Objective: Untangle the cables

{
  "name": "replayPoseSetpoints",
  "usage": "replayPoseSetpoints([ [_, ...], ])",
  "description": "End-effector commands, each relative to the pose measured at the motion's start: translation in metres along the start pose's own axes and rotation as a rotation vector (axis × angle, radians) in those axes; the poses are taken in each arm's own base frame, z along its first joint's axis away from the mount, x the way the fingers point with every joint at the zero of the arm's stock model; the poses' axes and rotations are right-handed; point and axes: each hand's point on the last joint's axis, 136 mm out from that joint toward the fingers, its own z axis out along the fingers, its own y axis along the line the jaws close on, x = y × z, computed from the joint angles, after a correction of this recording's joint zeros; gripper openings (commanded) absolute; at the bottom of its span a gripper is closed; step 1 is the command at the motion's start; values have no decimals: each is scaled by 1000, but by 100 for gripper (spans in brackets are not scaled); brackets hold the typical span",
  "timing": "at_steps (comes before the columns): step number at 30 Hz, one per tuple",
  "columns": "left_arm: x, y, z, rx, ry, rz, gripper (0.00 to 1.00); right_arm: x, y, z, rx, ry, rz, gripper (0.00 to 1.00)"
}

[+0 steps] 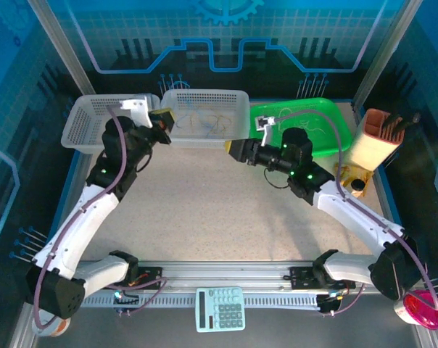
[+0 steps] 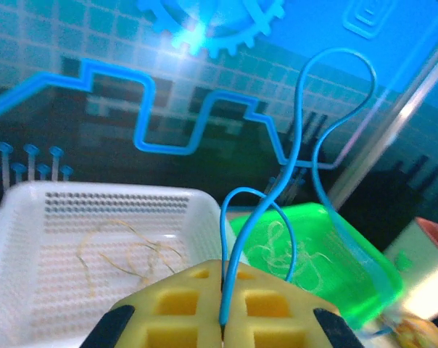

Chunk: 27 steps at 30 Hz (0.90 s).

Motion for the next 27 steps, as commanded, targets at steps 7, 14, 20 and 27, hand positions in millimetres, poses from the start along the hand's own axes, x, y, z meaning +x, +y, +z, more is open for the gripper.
replayPoseSetpoints([
  [7,-50,75,17,-195,-46,29,0,12,-20,-7,120,8,-64,84],
  [14,-63,136,36,-350,-56,21,0,15,-26,-29,199,12,-110,85],
  [20,-66,180,51,-459,-45,12,0,11,-37,-58,270,-6,-120,86],
  [27,-47,237,64,-571,27,-9,0,14,-53,-98,386,-15,-131,88],
])
